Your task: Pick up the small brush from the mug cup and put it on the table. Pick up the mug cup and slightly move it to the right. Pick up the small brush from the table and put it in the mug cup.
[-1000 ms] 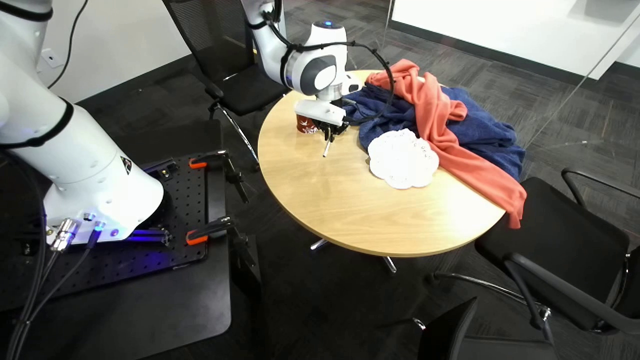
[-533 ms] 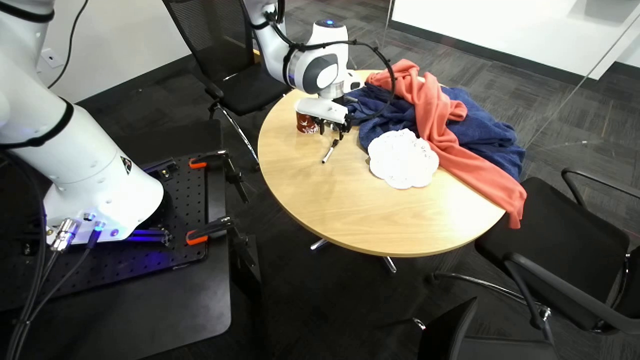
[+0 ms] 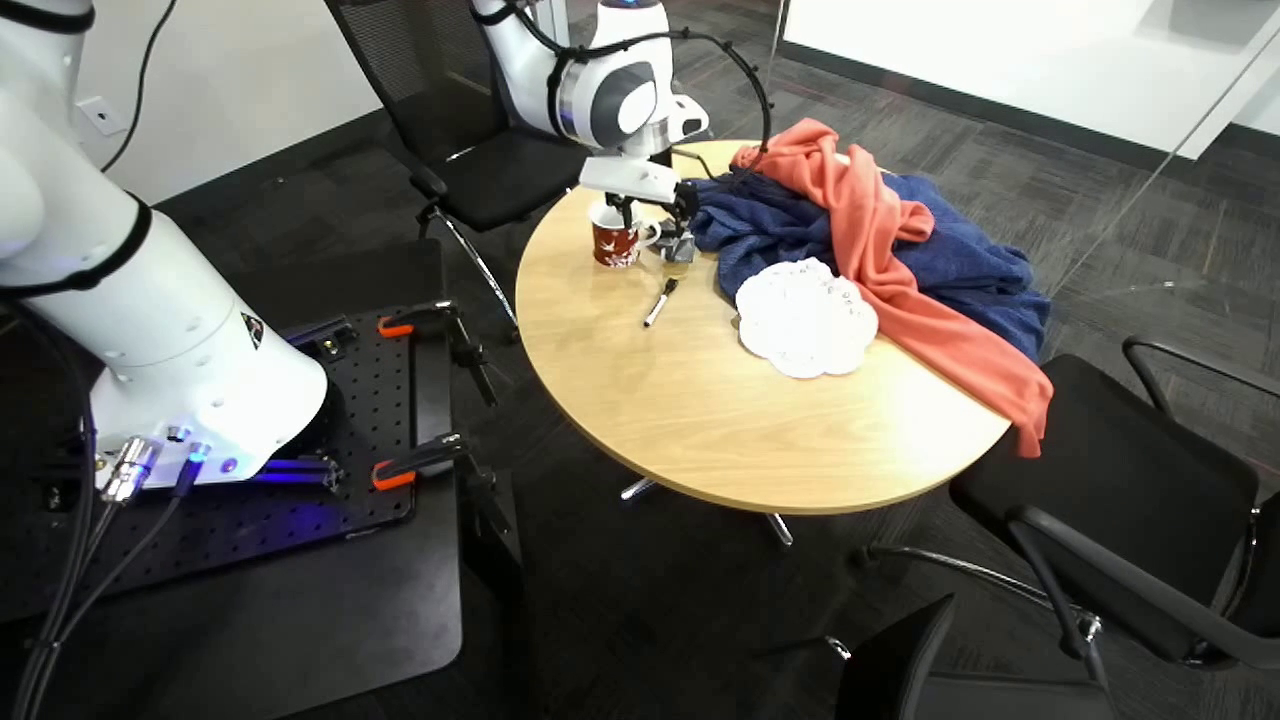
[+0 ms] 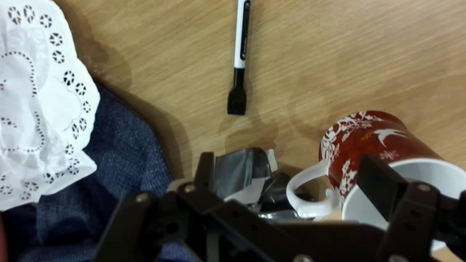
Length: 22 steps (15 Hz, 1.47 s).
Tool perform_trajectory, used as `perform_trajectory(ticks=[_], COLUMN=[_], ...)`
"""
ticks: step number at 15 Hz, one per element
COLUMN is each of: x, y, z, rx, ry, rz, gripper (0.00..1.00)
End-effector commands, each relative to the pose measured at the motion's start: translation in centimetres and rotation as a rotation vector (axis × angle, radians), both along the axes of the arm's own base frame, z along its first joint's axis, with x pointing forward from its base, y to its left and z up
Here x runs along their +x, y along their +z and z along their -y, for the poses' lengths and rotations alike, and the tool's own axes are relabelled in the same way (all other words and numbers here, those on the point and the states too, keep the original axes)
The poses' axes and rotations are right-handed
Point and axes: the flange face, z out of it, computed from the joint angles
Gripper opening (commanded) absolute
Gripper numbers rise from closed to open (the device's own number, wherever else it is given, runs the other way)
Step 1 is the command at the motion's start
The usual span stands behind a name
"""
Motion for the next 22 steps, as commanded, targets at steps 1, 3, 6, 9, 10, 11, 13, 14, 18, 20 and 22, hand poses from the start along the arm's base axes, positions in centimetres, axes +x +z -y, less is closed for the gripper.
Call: perform_trajectory(ticks=[1, 3, 6, 9, 10, 11, 13, 14, 18, 20, 22], x=[-1.5, -2.0, -3.0, -3.4, -3.4, -3.4, -3.4, -3.4, -3.6, -3.5, -3.4], y=[3.1, 3.7, 3.7, 2.9, 2.6, 2.3, 2.0, 1.9, 1.2, 0.7, 0.0], z=[-1.5, -2.2, -2.7, -2.7, -2.6, -2.7, -2.8, -2.9, -3.3, -3.4, -3.4], rx=[-0.001, -0.004, 0.002, 0.013, 0.016, 0.023, 0.034, 0.045, 0.057, 0.055, 0.055], ry=[-0.049, -0.090, -0.143, -0.175, -0.182, -0.204, -0.246, -0.254, -0.285, -0.288, -0.292], rz=[0.057, 0.054, 0.024, 0.010, 0.010, 0.007, 0.000, -0.006, -0.026, -0.019, -0.016], gripper=[1.00, 1.00, 1.00, 1.00, 1.00, 1.00, 1.00, 1.00, 1.00, 1.00, 1.00])
